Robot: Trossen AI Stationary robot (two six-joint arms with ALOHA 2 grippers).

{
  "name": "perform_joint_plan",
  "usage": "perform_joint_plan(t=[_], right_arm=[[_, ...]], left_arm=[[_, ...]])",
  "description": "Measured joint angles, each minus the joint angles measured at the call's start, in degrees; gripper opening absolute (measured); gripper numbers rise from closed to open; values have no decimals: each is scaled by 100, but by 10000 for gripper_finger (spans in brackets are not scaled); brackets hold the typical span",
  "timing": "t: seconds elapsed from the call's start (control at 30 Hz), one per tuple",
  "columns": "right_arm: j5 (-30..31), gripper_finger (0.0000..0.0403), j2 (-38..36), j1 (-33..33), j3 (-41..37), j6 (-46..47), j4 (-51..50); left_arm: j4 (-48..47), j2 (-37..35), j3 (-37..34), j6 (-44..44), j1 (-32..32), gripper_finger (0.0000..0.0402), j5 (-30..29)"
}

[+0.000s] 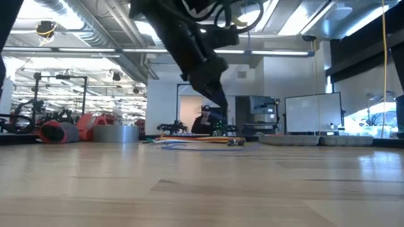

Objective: Coil cords
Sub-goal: Coil the blue wire on the black spool

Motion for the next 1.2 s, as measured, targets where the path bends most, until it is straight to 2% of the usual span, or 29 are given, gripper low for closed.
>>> perform_joint_plan(t=[0.2, 0.4, 0.53, 0.67, 0.8, 0.9, 0.97, 1.2], right_arm=[[163, 1, 11, 21, 154, -26, -321], [384, 1, 24, 17, 148, -39, -506], [497, 1, 24, 17, 143, 33, -802], [407, 1, -27, 13, 139, 208, -956], [392, 1, -181, 10, 137, 471, -1252], [349, 1, -291, -26, 118, 861, -1814], [156, 1, -362, -153, -39, 1111, -1971], [-582, 1, -584, -1023, -1350, 2005, -1610]], left_arm=[[-599, 204, -1, -186, -179, 26, 31], [-553, 168, 21, -130, -421, 100, 79], [-871, -86, 217, -36, -612, 143, 79], [-918, -605, 299, -313, -768, 158, 76], [-1103, -906, 235, -103, -742, 156, 77], [-540, -1170, -76, 143, -603, 156, 83], [36, -1321, -347, 322, -440, 155, 308], [2430, -1561, -1020, 503, 142, 154, 2046]])
